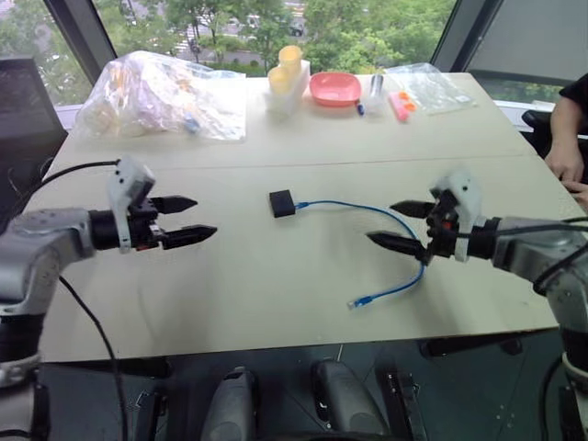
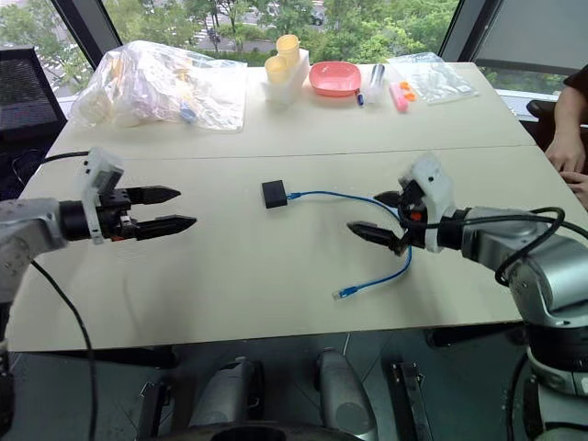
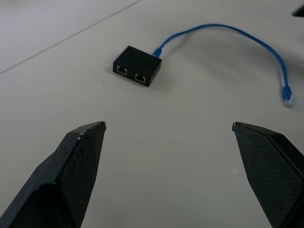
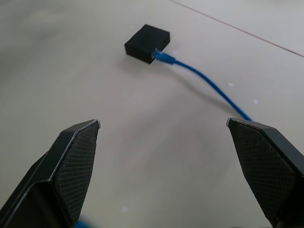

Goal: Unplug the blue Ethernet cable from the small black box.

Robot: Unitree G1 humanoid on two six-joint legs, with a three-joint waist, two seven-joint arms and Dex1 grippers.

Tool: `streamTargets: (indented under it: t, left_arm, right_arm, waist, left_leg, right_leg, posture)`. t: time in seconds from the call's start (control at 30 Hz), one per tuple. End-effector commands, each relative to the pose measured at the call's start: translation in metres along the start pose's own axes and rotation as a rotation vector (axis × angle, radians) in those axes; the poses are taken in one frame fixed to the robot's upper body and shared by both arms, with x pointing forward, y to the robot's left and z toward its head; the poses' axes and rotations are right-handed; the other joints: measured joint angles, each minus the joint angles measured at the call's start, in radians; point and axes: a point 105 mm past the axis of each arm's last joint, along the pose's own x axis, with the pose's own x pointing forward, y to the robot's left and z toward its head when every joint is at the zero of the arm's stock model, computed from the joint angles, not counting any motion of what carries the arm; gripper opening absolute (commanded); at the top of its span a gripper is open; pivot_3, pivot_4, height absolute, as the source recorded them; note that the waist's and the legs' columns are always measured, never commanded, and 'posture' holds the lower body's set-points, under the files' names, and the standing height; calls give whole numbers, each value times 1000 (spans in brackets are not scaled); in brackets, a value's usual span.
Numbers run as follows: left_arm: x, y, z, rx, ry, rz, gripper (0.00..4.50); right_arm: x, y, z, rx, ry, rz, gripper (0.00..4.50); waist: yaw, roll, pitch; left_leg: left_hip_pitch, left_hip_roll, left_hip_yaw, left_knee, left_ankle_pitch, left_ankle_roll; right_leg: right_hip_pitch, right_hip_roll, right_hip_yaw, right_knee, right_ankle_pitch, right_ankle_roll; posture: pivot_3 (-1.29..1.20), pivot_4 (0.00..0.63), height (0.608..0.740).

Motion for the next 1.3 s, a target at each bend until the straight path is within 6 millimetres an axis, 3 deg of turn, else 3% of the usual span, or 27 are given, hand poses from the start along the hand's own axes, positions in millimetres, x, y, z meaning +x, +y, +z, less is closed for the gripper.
streamTargets:
  t: [0.03, 0.17, 0.33, 0.8, 0.9, 1.0, 1.1, 1.3]
  left_arm:
    - [0, -6, -14, 9, 93, -75, 4431]
    - [7, 3, -21, 50, 92, -24, 4431]
    - [9, 7, -10, 44, 16, 5, 4431]
    - [7, 21, -9, 69, 13, 73, 4431]
    - [9, 26, -2, 93, 8, 42, 4431]
    - [16, 29, 16, 105, -24, 7, 4431]
    - [13, 27, 24, 147, 3, -38, 4431]
    - [-4, 11, 28, 111, 6, -100, 4431]
  right_arm:
    - [7, -3, 5, -50, -15, -12, 4500]
    - [18, -1, 2, -82, -4, 12, 4500]
    - [24, -6, 0, -105, 6, 13, 4500]
    - [35, -12, 3, -150, 17, 34, 4500]
    - [55, -14, 5, -197, 30, 86, 4500]
    - [90, -26, 11, -232, 70, 119, 4500]
    - [123, -25, 20, -277, 119, 212, 4500]
    - [157, -20, 21, -306, 178, 253, 4500]
  waist:
    - [1, -1, 0]
    - [4, -1, 1]
    - [3, -1, 1]
    - [2, -1, 1]
    - [0, -1, 1]
    - [-5, -1, 1]
    - [-23, -1, 1]
    - [-26, -1, 1]
  left_leg:
    - [-1, 0, 0, 0, 0, 0]
    - [-2, 0, 0, 0, 0, 0]
    - [-2, 0, 0, 1, 0, 0]
    - [-1, 0, 0, 1, 0, 0]
    - [-1, 0, 0, 2, 0, 0]
    - [0, 0, 1, 4, 0, 0]
    - [0, 0, 1, 4, 0, 0]
    - [-2, 0, -1, -2, -1, 2]
  right_leg:
    - [0, 0, 0, 0, 0, 0]
    - [-1, -1, 0, -1, 0, 1]
    - [-1, -2, 0, 0, 0, 1]
    - [0, -1, 0, 1, 0, 1]
    - [0, -1, 0, 2, 0, 1]
    - [0, 1, 0, 2, 2, -1]
    - [0, 1, 0, 3, 3, 2]
    - [-3, 1, -2, 2, 4, 5]
  posture:
    - [0, 150, 737]
    - [0, 150, 737]
    - [0, 150, 737]
    - [0, 150, 737]
    - [0, 150, 737]
    - [0, 150, 737]
    - [0, 150, 737]
    - [0, 150, 737]
